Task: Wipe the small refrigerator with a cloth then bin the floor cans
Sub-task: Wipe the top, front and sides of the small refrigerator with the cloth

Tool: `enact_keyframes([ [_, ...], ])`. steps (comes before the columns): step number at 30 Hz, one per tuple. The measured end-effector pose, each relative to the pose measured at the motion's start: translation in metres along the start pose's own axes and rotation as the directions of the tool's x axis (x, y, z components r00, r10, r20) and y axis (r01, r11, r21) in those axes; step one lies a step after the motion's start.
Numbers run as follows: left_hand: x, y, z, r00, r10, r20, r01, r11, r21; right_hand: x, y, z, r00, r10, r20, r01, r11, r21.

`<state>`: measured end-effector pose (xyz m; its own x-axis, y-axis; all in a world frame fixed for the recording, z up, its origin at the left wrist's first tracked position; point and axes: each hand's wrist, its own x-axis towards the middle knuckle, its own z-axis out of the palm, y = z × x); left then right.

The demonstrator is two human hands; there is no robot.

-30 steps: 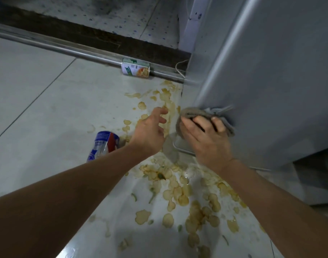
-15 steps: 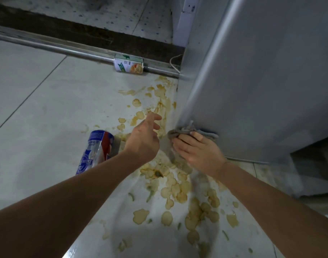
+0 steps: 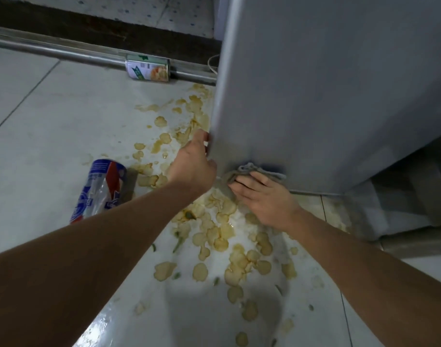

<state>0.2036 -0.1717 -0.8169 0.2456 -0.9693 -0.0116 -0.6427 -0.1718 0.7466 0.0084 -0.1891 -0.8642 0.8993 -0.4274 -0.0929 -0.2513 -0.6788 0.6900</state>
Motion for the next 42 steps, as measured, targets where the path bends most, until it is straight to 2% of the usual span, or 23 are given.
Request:
enact_keyframes([
  [2, 0.0, 0.005, 0.002, 1.0, -0.008, -0.025, 0.008, 1.0, 0.004, -0.004, 0.006, 0.0, 0.998, -0.053, 0.027, 0.053, 0.999, 0.001],
  [4, 0.002, 0.011, 0.002, 0.999, 0.0, -0.044, 0.0, 1.0, -0.005, -0.02, 0.024, 0.001, 0.997, -0.014, -0.077, 0.016, 1.0, 0.023],
  [6, 0.004, 0.016, 0.001, 0.998, 0.006, -0.059, -0.007, 1.0, -0.012, -0.047, 0.046, 0.004, 0.972, 0.082, -0.221, -0.072, 0.996, 0.051],
  [8, 0.007, 0.02, 0.0, 0.997, 0.001, -0.078, 0.001, 1.0, 0.031, -0.07, 0.059, 0.008, 0.94, 0.168, -0.297, -0.16, 0.986, 0.052],
  [11, 0.008, 0.022, 0.0, 0.995, -0.012, -0.099, 0.021, 0.996, 0.088, -0.067, 0.049, 0.013, 0.872, 0.349, -0.343, -0.312, 0.937, 0.16],
  [13, 0.009, 0.02, 0.001, 0.994, 0.005, -0.105, 0.006, 0.994, 0.105, -0.058, 0.033, 0.017, 0.851, 0.421, -0.313, -0.363, 0.903, 0.229],
  [15, 0.008, 0.018, 0.003, 0.994, 0.014, -0.108, -0.003, 0.994, 0.109, -0.054, 0.024, 0.022, 0.886, 0.371, -0.276, -0.318, 0.922, 0.219],
  [18, 0.006, 0.019, 0.007, 0.993, -0.006, -0.115, 0.017, 0.996, 0.088, -0.056, 0.023, 0.026, 0.963, 0.192, -0.189, -0.154, 0.968, 0.196],
  [21, 0.004, 0.02, 0.01, 0.99, -0.048, -0.133, 0.059, 0.995, 0.083, -0.062, 0.036, 0.02, 0.997, 0.009, -0.078, 0.0, 0.994, 0.111],
  [23, 0.005, 0.021, 0.01, 0.987, -0.067, -0.143, 0.08, 0.993, 0.085, -0.076, 0.053, 0.014, 0.988, 0.058, -0.143, -0.051, 0.997, 0.056],
  [25, 0.006, 0.02, 0.011, 0.987, -0.073, -0.146, 0.087, 0.992, 0.092, -0.088, 0.068, 0.01, 0.911, 0.256, -0.323, -0.223, 0.965, 0.136],
  [27, 0.006, 0.019, 0.011, 0.987, -0.065, -0.147, 0.081, 0.992, 0.101, -0.093, 0.076, 0.008, 0.777, 0.457, -0.433, -0.389, 0.889, 0.24],
  [28, 0.006, 0.019, 0.011, 0.987, -0.06, -0.148, 0.076, 0.992, 0.102, -0.094, 0.073, 0.011, 0.74, 0.498, -0.452, -0.401, 0.866, 0.298],
  [29, 0.006, 0.018, 0.012, 0.987, -0.056, -0.149, 0.071, 0.992, 0.102, -0.092, 0.069, 0.014, 0.734, 0.511, -0.448, -0.39, 0.856, 0.338],
  [30, 0.006, 0.017, 0.012, 0.987, -0.054, -0.149, 0.07, 0.992, 0.106, -0.091, 0.064, 0.018, 0.764, 0.488, -0.422, -0.363, 0.866, 0.343],
  [31, 0.006, 0.016, 0.012, 0.988, -0.054, -0.147, 0.071, 0.991, 0.113, -0.091, 0.057, 0.022, 0.831, 0.423, -0.362, -0.317, 0.894, 0.317],
  [32, 0.006, 0.016, 0.011, 0.988, -0.055, -0.144, 0.072, 0.99, 0.118, -0.091, 0.049, 0.026, 0.919, 0.316, -0.238, -0.248, 0.929, 0.274],
  [33, 0.006, 0.016, 0.011, 0.988, -0.055, -0.142, 0.072, 0.99, 0.118, -0.092, 0.043, 0.027, 0.977, 0.209, -0.051, -0.191, 0.952, 0.241],
  [35, 0.007, 0.016, 0.011, 0.989, -0.048, -0.139, 0.065, 0.991, 0.118, -0.094, 0.032, 0.026, 0.964, 0.124, 0.236, -0.189, 0.942, 0.278],
  [36, 0.007, 0.016, 0.01, 0.989, -0.046, -0.137, 0.063, 0.99, 0.123, -0.094, 0.03, 0.023, 0.958, 0.163, 0.235, -0.23, 0.928, 0.294],
  [38, 0.006, 0.016, 0.01, 0.99, -0.037, -0.133, 0.054, 0.991, 0.124, -0.101, 0.037, 0.02, 0.945, 0.325, 0.042, -0.321, 0.89, 0.323],
  [39, 0.006, 0.016, 0.01, 0.991, -0.029, -0.131, 0.045, 0.991, 0.123, -0.107, 0.045, 0.019, 0.898, 0.431, -0.085, -0.379, 0.857, 0.349],
  [42, 0.003, 0.016, 0.01, 0.991, -0.014, -0.129, 0.029, 0.993, 0.116, -0.126, 0.069, 0.017, 0.672, 0.672, -0.312, -0.54, 0.733, 0.414],
])
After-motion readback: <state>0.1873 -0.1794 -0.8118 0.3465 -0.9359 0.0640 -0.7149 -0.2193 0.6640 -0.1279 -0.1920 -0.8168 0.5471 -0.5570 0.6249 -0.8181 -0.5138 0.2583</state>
